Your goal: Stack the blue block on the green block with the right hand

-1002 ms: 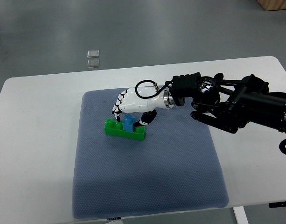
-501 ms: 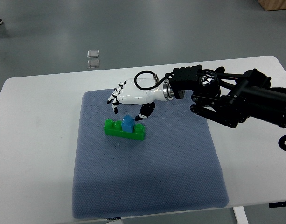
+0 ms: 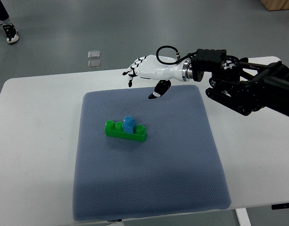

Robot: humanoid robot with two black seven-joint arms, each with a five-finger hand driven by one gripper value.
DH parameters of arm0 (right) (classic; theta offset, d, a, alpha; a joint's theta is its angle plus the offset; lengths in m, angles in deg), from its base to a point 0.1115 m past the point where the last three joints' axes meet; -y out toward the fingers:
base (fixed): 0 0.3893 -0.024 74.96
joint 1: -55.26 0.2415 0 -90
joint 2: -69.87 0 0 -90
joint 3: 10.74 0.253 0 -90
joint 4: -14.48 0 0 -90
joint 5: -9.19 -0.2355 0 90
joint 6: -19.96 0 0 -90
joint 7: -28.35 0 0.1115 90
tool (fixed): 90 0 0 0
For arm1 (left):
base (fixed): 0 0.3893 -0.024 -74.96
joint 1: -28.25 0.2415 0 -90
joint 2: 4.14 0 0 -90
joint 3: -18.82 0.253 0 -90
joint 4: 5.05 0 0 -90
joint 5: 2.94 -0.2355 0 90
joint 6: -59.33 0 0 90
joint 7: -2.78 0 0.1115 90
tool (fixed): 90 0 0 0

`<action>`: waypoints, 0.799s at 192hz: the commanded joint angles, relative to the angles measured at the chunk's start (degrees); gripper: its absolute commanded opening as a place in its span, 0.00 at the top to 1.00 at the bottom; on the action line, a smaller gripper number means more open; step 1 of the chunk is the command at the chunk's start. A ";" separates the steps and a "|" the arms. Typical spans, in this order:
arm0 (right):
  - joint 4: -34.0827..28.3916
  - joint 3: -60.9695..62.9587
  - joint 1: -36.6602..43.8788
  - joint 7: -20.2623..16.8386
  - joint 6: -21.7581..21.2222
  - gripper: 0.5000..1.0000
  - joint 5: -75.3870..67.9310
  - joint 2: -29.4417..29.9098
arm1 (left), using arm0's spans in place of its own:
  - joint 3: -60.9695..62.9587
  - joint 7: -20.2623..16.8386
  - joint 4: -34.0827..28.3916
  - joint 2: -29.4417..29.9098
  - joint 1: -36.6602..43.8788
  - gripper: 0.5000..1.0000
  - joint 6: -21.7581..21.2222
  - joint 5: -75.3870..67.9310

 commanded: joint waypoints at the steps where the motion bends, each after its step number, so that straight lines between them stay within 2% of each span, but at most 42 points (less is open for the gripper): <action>1: 1.20 4.00 -0.07 0.00 -0.54 0.17 -5.64 -0.58 | 0.00 -0.04 0.02 0.00 -0.05 0.00 0.00 -0.07; 49: 2.43 5.59 -0.33 -0.09 0.07 0.17 -22.78 -1.90 | 0.00 0.05 0.02 0.00 0.04 0.00 0.00 0.02; 132: 11.66 5.59 -3.06 -0.36 -0.63 0.17 -64.09 -1.55 | 0.00 -0.04 0.02 0.00 0.04 0.00 0.00 -0.07; 153: 12.81 5.59 -4.29 -2.91 -0.72 0.17 -73.49 -1.37 | 0.00 -0.04 0.02 0.00 -0.05 0.00 0.00 0.02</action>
